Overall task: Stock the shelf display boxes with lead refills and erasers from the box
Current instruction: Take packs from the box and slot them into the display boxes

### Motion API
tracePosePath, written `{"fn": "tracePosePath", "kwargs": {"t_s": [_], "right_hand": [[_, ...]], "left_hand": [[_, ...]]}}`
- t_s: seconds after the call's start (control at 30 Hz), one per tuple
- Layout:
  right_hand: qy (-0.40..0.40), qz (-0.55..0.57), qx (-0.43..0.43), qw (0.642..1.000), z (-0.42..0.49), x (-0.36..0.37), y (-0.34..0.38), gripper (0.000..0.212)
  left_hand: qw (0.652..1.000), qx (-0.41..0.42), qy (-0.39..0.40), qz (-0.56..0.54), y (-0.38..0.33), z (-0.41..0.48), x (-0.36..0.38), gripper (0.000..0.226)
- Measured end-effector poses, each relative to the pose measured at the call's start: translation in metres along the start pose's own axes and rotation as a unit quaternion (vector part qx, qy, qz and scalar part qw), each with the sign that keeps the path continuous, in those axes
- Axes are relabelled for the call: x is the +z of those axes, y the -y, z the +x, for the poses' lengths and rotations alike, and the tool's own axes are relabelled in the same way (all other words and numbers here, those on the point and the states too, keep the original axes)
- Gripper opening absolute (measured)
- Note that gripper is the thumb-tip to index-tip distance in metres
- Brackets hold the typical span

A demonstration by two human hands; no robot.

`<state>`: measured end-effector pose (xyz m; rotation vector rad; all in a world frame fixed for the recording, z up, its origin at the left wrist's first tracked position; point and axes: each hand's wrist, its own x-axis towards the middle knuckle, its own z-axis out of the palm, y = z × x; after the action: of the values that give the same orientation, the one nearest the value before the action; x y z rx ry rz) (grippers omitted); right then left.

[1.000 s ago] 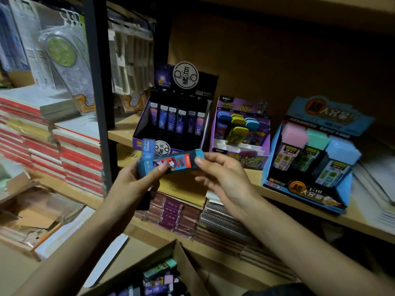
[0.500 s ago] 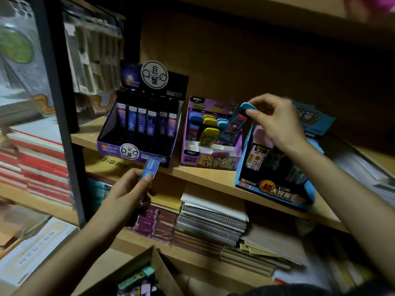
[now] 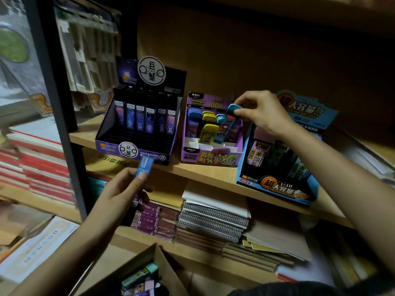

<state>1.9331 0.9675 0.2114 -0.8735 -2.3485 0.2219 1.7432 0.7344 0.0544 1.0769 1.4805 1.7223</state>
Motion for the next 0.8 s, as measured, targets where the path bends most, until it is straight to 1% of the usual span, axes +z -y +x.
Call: {"fn": "tracePosePath", "kwargs": {"t_s": [0.13,0.27,0.37,0.43,0.53,0.63,0.7,0.77,0.8], "right_hand": [[0.015,0.003,0.004,1.000,0.000,-0.003,-0.002,0.018],[0.023,-0.013,0.005,1.000,0.000,0.002,-0.006,0.018],[-0.012,-0.063,-0.006,0.998,0.000,0.018,-0.007,0.020],[-0.025,-0.124,-0.033,0.991,0.001,0.026,-0.007,0.023],[0.001,-0.201,-0.049,0.978,0.002,0.032,-0.006,0.033],[0.013,-0.216,-0.023,0.976,0.000,0.028,0.001,0.042],[-0.014,-0.189,-0.025,0.982,-0.011,0.023,0.011,0.039],[-0.063,-0.083,-0.021,0.994,-0.034,0.024,0.029,0.027],[-0.065,-0.006,-0.013,0.998,-0.050,0.029,0.041,0.021]], "left_hand": [[1.000,-0.005,-0.008,-0.009,-0.005,-0.002,0.002,0.028],[1.000,-0.007,-0.012,-0.010,-0.007,-0.004,0.002,0.028],[1.000,-0.006,-0.013,-0.011,-0.008,-0.004,0.002,0.027],[1.000,-0.008,-0.013,-0.013,-0.008,-0.005,0.002,0.027],[1.000,-0.010,-0.014,-0.014,-0.008,-0.006,0.000,0.025],[1.000,-0.015,-0.010,-0.017,-0.011,-0.007,-0.003,0.023],[0.999,-0.015,-0.019,-0.023,-0.014,-0.009,-0.005,0.023],[0.999,-0.009,-0.034,-0.027,-0.017,-0.010,-0.007,0.023],[0.998,-0.010,-0.041,-0.038,-0.018,-0.011,-0.007,0.023]]}}
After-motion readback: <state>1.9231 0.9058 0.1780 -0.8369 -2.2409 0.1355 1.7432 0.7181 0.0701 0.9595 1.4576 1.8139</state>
